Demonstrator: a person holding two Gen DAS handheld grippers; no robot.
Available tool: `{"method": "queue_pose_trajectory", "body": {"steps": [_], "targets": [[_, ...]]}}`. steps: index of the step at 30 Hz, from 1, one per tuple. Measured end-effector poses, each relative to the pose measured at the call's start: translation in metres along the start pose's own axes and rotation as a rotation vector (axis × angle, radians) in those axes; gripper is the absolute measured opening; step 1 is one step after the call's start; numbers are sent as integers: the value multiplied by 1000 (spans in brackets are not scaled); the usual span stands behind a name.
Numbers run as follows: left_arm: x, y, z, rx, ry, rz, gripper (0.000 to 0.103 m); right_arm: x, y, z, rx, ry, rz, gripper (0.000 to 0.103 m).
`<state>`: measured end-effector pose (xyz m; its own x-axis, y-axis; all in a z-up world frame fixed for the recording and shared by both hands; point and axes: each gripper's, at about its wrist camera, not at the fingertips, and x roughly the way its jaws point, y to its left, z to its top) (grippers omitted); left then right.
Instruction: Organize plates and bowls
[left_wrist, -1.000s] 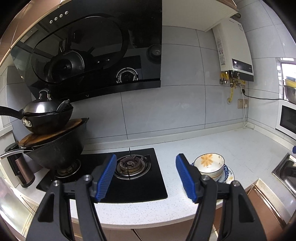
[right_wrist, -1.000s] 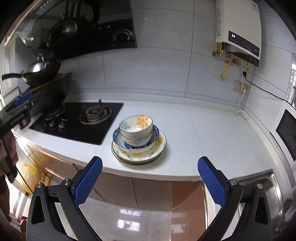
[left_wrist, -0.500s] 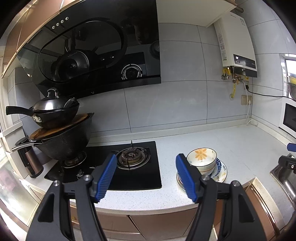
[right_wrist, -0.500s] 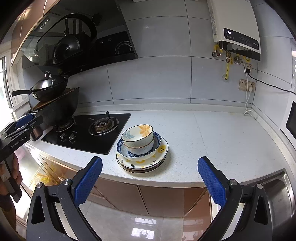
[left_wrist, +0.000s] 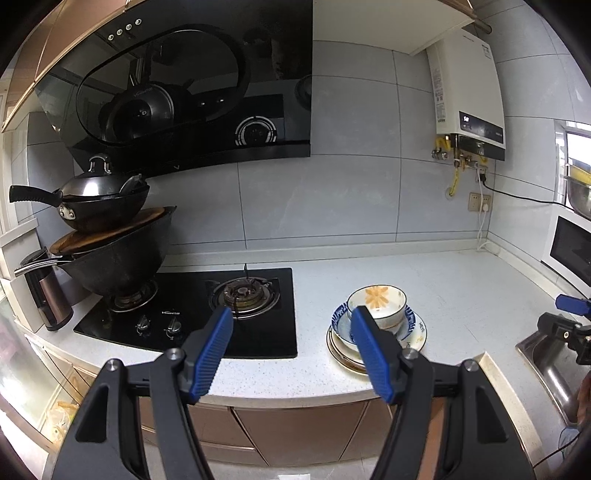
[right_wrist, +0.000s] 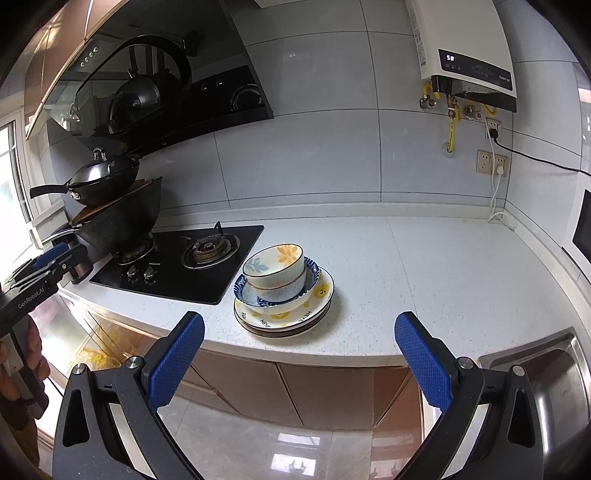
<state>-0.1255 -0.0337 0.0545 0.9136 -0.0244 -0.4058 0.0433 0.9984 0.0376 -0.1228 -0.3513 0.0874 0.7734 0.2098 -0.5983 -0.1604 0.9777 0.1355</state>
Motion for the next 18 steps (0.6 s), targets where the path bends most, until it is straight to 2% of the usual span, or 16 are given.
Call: {"method": "queue_pose_trajectory", "body": {"steps": [8,18], "targets": [[1,4,-6,-8,20,-40,65,-9,8,-4,15,6,-38,102],[2,23,-4,-22,0,-44,65,-6,27,1,-4,3,-49,102]]}}
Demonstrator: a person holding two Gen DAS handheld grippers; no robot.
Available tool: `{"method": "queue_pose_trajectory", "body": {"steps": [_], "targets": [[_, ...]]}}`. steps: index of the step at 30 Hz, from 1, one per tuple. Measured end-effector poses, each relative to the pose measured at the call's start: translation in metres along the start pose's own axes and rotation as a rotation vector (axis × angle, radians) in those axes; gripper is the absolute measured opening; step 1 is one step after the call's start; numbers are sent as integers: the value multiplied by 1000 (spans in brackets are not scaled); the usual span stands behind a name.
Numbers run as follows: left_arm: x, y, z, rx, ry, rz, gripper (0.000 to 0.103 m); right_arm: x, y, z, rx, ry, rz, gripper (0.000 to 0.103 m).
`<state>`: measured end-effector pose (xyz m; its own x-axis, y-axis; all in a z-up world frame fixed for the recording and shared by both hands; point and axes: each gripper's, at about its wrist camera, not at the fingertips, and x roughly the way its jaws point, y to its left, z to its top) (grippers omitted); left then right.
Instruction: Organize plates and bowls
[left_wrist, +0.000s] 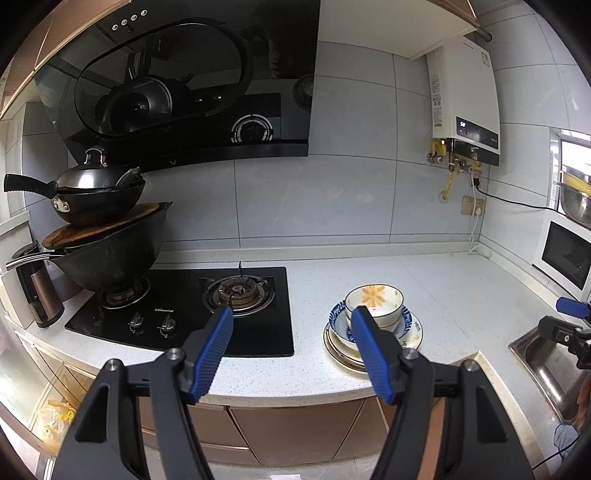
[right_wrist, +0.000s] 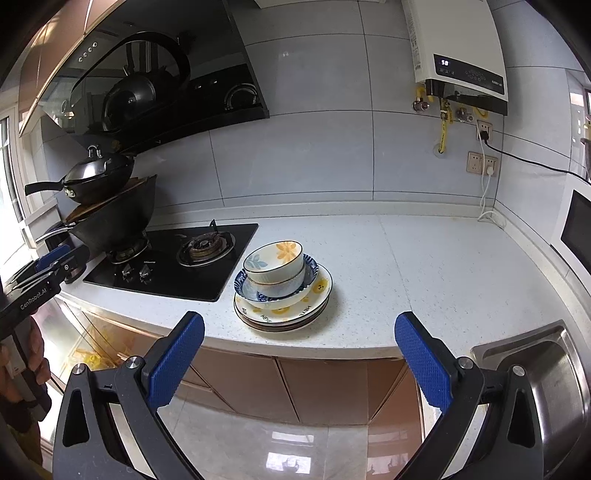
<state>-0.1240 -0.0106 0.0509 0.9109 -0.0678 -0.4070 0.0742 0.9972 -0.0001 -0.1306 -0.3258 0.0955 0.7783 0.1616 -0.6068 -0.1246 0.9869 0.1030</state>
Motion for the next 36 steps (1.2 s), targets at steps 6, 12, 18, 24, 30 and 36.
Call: {"method": "queue_pose_trajectory", "body": {"steps": [6,12,18,24,30,36], "targets": [[2,10,2,0,-1,13,65,6,9,2,-7,8,14,102],[4,18,3,-2,-4,31,65,11,18,4,-27,11,19,102],[6,24,4,-11,-7,37,65,17,24,7,-35,14,31,102],[8,28,6,-15,-15,50,65,21,26,9,-42,17,44,102],[12,34,6,-31,-13,79,65,26,29,11,-54,21,51,102],[18,34,7,-40,1,96,65,31,33,13,-66,30,70,102]]}}
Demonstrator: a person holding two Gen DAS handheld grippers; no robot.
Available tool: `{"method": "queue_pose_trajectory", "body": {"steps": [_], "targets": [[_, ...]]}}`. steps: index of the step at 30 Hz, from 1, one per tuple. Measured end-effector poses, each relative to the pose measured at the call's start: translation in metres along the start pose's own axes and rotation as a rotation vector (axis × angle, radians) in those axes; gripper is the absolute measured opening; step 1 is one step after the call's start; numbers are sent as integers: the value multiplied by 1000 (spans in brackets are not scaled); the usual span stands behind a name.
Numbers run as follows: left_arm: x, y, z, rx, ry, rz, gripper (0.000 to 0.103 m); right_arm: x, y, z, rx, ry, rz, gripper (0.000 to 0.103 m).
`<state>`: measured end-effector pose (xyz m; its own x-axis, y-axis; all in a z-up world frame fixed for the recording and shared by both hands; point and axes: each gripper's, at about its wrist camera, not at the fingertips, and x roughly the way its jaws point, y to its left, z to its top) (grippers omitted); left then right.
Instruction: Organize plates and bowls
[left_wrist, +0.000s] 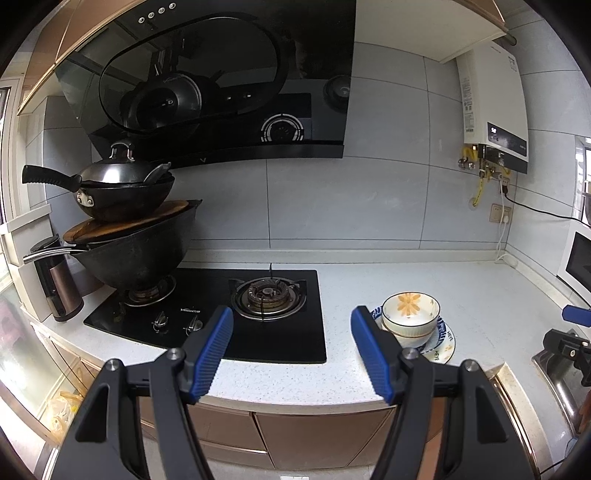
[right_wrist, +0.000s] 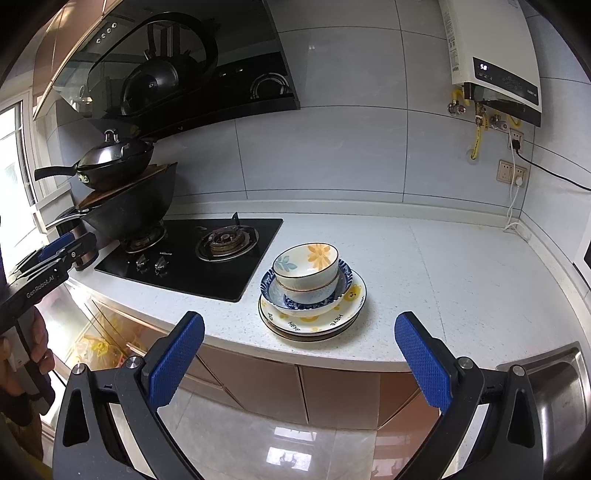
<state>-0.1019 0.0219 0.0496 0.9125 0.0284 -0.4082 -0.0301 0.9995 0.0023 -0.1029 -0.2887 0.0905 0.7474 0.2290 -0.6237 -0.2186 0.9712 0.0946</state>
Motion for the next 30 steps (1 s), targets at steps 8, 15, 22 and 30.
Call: {"method": "queue_pose_trajectory", "body": {"steps": [8,15,22,30], "targets": [[3,1,0,-11,-3,20,65,5,6,2,-24,12,10,102],[15,4,-1,-33,47,32,65,5,-1,3,0,18,-10,102],[28,5,3,16,115,37,65,1,-7,0,22,30,-35,102],[24,18,-2,289,81,204,65,-7,-12,0,33,19,-62,102]]}}
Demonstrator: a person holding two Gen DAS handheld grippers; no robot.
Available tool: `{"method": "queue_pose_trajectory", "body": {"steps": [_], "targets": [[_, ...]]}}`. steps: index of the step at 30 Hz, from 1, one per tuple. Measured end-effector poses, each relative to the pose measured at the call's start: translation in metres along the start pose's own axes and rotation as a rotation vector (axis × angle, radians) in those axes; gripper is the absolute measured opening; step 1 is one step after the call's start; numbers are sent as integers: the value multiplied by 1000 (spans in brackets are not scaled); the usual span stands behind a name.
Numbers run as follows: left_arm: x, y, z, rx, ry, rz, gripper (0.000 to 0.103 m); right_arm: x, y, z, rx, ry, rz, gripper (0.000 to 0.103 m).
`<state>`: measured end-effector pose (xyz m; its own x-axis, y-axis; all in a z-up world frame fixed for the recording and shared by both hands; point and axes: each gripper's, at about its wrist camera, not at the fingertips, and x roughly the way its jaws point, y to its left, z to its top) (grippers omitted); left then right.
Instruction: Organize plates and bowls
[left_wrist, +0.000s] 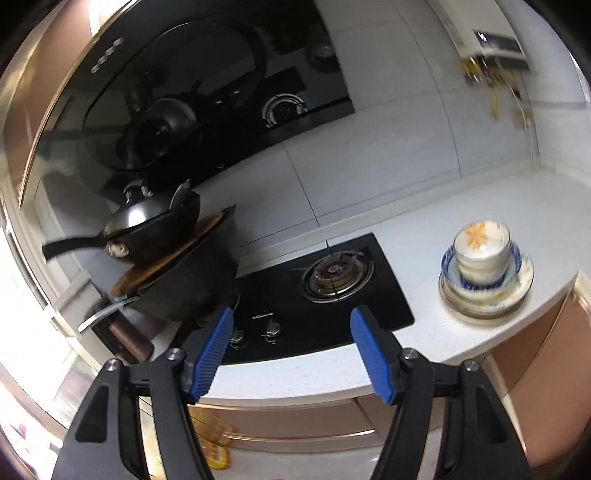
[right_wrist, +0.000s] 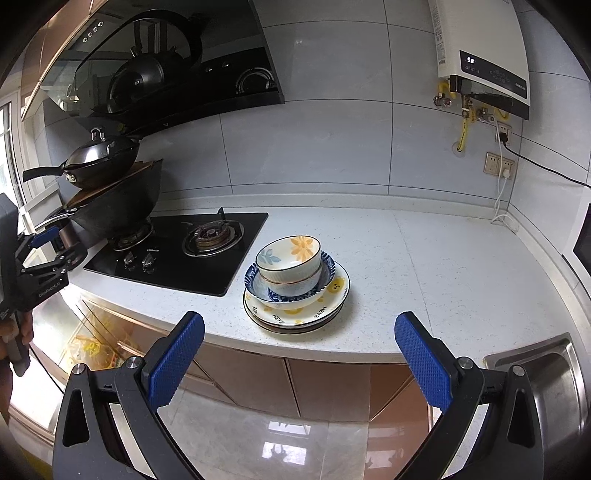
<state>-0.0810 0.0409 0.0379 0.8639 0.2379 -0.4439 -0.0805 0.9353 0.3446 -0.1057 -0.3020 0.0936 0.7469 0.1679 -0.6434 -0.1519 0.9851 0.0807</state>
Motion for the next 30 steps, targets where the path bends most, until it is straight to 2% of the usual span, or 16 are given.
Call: {"method": "queue_pose_trajectory", "body": {"steps": [4,8,12,16,25,30], "targets": [[-2,4,-2,-208,27,-127,65,-1,-4,0,3,3,-15,102],[-7,-5,8,-270,11,-187,65,-5,-10,1,15,-6,-32,102],[-13,-15,12,-268,-5,-224,65,-7,-13,-1,25,-8,-36,102],[-14,-23,11,-264,12,-263,65,-8,-14,-3,33,-7,-39,102],[-13,-34,17,-286,47,-262,65,-10,-13,-6,40,-8,-43,102],[-9,-52,10,-199,100,-285,65,-14,-16,-10,49,-5,-57,102]]}}
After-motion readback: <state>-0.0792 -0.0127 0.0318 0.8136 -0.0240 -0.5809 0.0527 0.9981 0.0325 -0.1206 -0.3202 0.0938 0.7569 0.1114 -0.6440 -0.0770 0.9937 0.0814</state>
